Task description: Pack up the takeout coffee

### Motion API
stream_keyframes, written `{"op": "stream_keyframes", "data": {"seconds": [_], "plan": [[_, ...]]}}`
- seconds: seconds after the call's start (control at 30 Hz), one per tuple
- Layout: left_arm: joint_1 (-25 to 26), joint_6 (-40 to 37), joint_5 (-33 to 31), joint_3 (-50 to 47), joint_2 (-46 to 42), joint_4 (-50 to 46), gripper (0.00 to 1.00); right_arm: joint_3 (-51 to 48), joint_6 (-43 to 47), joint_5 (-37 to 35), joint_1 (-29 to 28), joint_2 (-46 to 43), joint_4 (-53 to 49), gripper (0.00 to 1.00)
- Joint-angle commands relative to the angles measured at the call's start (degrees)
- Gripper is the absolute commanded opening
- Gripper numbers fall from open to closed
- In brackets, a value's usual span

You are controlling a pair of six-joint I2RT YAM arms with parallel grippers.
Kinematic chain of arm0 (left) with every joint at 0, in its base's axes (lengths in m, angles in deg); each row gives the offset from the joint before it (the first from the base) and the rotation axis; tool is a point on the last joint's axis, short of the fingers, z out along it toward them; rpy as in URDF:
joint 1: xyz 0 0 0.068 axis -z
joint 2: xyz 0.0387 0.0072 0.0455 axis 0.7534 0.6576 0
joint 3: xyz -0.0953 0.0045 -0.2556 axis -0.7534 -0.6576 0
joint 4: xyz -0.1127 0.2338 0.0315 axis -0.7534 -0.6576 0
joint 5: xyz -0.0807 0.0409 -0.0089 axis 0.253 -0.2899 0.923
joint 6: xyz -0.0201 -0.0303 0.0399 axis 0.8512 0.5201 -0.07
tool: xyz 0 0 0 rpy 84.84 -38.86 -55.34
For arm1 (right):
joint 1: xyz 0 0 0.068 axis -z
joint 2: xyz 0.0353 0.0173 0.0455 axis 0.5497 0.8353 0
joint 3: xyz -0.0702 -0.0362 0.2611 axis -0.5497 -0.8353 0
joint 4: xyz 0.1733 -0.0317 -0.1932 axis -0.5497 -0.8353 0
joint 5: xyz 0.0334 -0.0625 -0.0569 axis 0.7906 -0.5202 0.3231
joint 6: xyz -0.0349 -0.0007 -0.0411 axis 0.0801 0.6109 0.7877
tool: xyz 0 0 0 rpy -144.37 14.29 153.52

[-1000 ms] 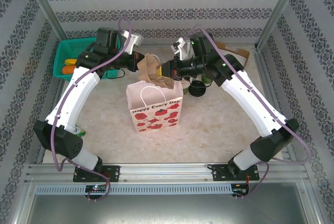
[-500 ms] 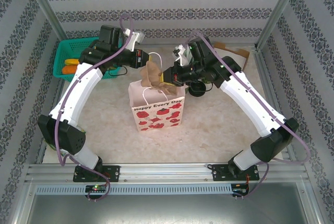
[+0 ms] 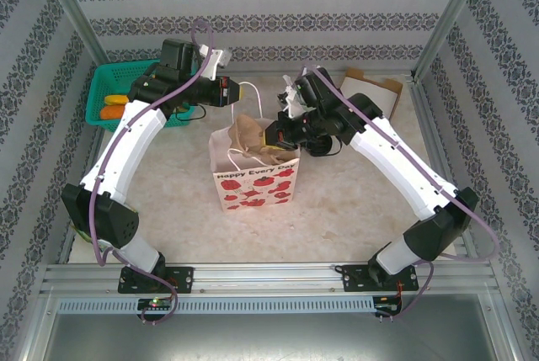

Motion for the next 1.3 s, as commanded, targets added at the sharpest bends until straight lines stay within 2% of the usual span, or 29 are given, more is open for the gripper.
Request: {"op": "stream_keyframes", "data": {"seconds": [0.0, 0.13, 0.3, 0.53, 0.67, 0.77, 0.87, 1.03, 1.13, 1.27], "plan": [[0.53, 1.32, -0.49, 1.86, -0.01, 2.34, 0.0, 3.08, 1.2, -8.71, -1.49, 1.94, -5.99, 0.0], [0.5, 0.11, 1.9, 1.39, -0.8, 2.58, 0.07, 2.59, -0.25, -11.7, -2.29, 2.83, -5.03, 0.0], [0.47, -3.57, 4.29, -1.14, -4.61, 2.99, 0.25, 3.37, -0.84, -13.46, -2.98, 3.82, -5.24, 0.0], [0.54, -14.4, 5.91, -11.13, -15.08, 5.04, 0.65, 4.12, -1.03, -14.13, -3.03, 3.75, -5.4, 0.0], [0.62, -23.17, 12.33, -18.61, -22.37, 6.04, 0.86, 4.55, -0.69, -14.19, -2.95, 3.93, -5.86, 0.0], [0.59, -26.31, 11.69, -21.96, -26.87, 7.24, 0.91, 4.68, -0.54, -14.45, -2.89, 3.89, -5.86, 0.0], [0.85, -30.51, 16.67, -22.53, -28.28, 4.58, 0.95, 4.68, -0.58, -14.77, -2.9, 3.84, -5.95, 0.0], [3.8, -32.38, 14.89, -22.73, -27.56, 5.48, 0.89, 4.65, -0.85, -15.24, -2.96, 3.67, -5.91, 0.0], [7.07, -35.35, 9.95, -22.49, -26.55, 5.32, 0.86, 4.6, -0.91, -15.41, -2.95, 3.77, -5.85, 0.0], [8.71, -36.86, 8.26, -21.37, -24.61, 5.17, 0.83, 4.7, -0.93, -15.44, -3.17, 3.78, -5.53, 0.0]]}}
